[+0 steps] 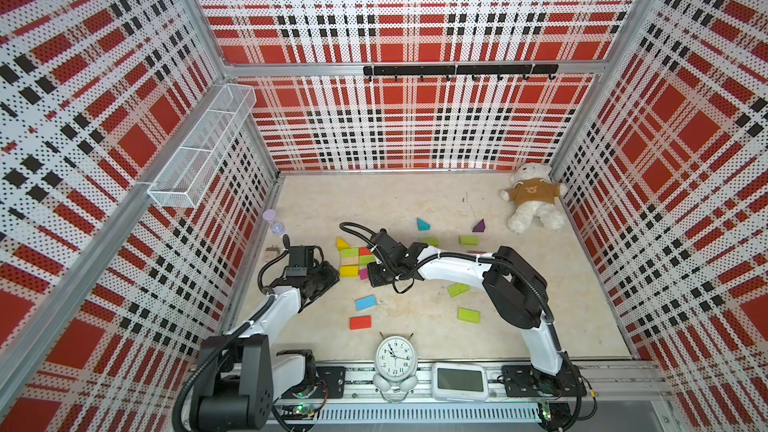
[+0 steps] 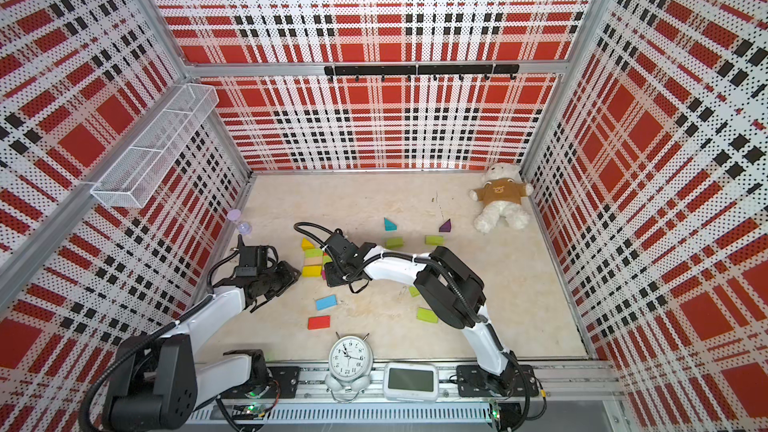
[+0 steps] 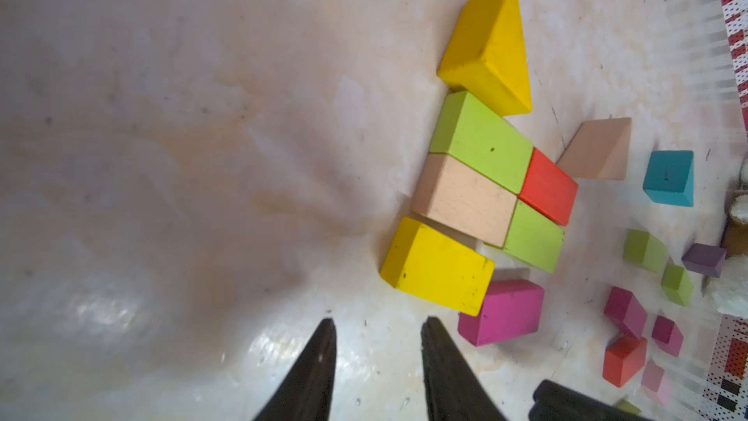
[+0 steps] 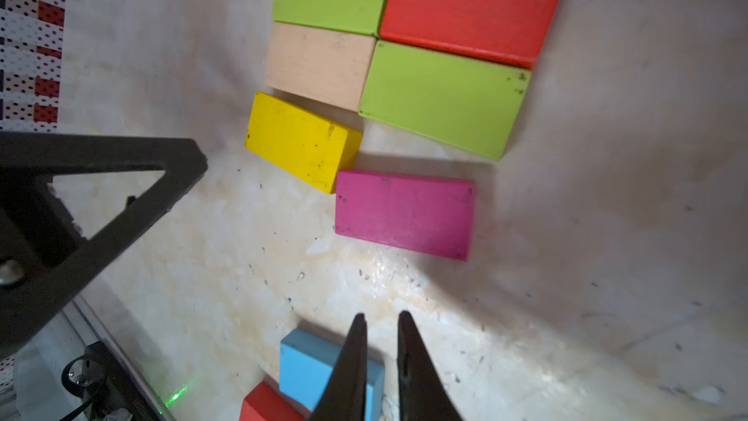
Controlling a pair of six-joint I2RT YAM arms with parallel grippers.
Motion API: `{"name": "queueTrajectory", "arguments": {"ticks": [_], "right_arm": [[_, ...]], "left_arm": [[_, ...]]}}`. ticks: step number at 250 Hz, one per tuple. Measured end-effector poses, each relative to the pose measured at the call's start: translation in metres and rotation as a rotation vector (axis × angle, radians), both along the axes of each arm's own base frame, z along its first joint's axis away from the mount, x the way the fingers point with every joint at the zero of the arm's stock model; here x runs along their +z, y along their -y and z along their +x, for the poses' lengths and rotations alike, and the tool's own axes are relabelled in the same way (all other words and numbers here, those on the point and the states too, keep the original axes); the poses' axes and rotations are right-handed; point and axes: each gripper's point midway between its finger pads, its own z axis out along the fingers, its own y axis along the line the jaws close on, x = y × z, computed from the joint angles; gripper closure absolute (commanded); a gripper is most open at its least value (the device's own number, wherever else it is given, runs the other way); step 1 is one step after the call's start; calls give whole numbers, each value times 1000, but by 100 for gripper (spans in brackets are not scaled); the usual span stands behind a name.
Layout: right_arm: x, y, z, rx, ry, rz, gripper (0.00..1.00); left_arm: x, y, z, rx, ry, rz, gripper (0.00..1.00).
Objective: Assemble a carrot with building blocks
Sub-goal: Assemble the building block at the center of the board.
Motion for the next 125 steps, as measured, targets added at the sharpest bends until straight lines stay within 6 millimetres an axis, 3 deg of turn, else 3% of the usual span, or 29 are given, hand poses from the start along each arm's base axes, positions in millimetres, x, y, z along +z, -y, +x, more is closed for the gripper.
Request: {"name": "queueTrajectory", "arguments": {"ticks": [63,125], "right_arm": [[-20,-6,-3,1,-41,7,82],[-20,-14,-1,0,-45,30,80]], "left_arm": [[-12,1,8,0,-11,-8,62],[-14,3,12,-8,-1,-12,62]]}}
